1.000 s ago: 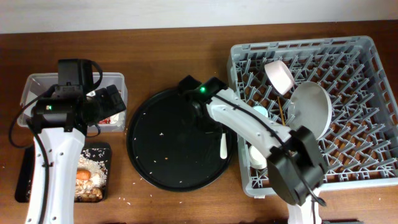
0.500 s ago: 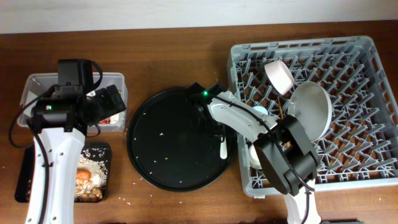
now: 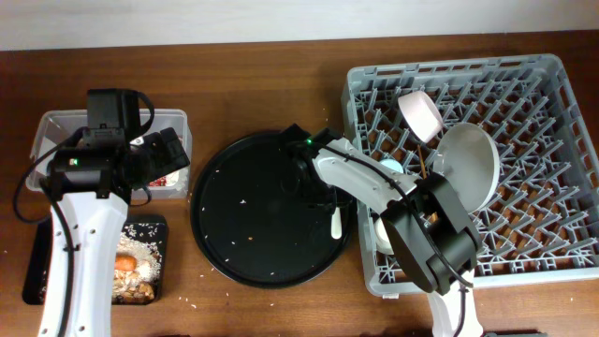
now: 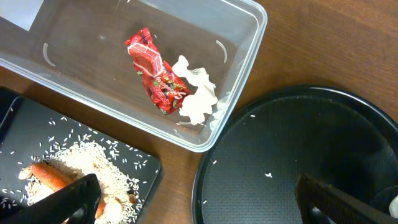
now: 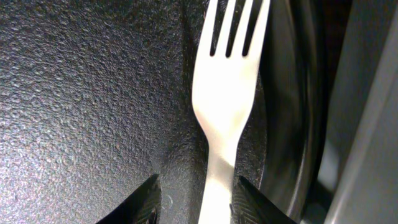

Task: Sort waste into correct bins and load items into the dishwasher rack
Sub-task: 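Grasp the white plastic fork on the tray with right gripper, then insert the fork upright into the rack with right gripper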

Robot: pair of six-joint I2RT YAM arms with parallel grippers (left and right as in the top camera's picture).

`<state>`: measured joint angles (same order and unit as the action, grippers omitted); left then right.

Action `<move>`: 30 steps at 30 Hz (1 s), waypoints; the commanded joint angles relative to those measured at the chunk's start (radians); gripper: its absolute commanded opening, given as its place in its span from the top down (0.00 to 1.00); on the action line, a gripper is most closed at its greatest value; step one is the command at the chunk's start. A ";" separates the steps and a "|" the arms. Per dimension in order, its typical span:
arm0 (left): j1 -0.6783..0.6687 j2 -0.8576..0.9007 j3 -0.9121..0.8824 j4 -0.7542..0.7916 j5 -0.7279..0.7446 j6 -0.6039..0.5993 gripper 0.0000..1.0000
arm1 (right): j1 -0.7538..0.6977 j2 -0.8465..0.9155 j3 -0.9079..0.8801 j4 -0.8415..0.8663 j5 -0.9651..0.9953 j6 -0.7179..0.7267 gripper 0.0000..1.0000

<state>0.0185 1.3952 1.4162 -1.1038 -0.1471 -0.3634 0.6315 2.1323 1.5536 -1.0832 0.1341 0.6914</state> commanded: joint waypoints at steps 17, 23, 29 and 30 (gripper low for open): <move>0.004 -0.012 0.014 -0.001 -0.007 -0.003 0.01 | -0.005 0.008 -0.079 0.062 0.035 -0.007 0.96; 0.004 -0.012 0.014 -0.001 -0.007 -0.003 0.01 | -0.005 0.004 0.132 -0.068 -0.173 -0.235 0.96; 0.004 -0.012 0.014 -0.001 -0.007 -0.003 0.01 | -0.100 -0.184 0.343 -0.321 -0.084 -0.367 0.96; 0.004 -0.012 0.014 -0.001 -0.007 -0.003 0.01 | -0.144 -0.224 0.343 -0.347 -0.076 -0.415 0.96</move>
<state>0.0185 1.3952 1.4162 -1.1038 -0.1471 -0.3634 0.5667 2.0224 1.8687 -1.3945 0.0063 0.3641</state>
